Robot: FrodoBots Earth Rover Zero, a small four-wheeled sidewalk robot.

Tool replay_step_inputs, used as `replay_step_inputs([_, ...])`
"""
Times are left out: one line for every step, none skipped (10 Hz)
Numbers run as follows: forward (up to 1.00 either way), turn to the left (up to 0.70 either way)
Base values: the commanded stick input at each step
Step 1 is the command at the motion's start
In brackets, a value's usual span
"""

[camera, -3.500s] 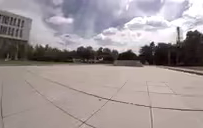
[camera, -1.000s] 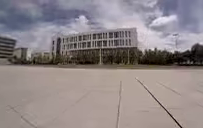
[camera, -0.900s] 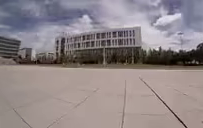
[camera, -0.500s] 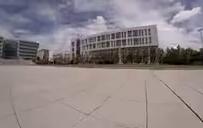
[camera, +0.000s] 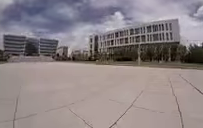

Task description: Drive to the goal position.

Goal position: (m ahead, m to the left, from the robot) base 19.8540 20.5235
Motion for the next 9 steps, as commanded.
replay_step_inputs([1.00, 0.40])
replay_step_inputs([1.00, 0.40])
replay_step_inputs([1.00, 0.40])
replay_step_inputs([1.00, 0.40])
replay_step_inputs([1.00, 0.40])
replay_step_inputs([1.00, 0.40])
replay_step_inputs([1.00, 0.40])
replay_step_inputs([1.00, 0.40])
replay_step_inputs([1.00, 0.40])
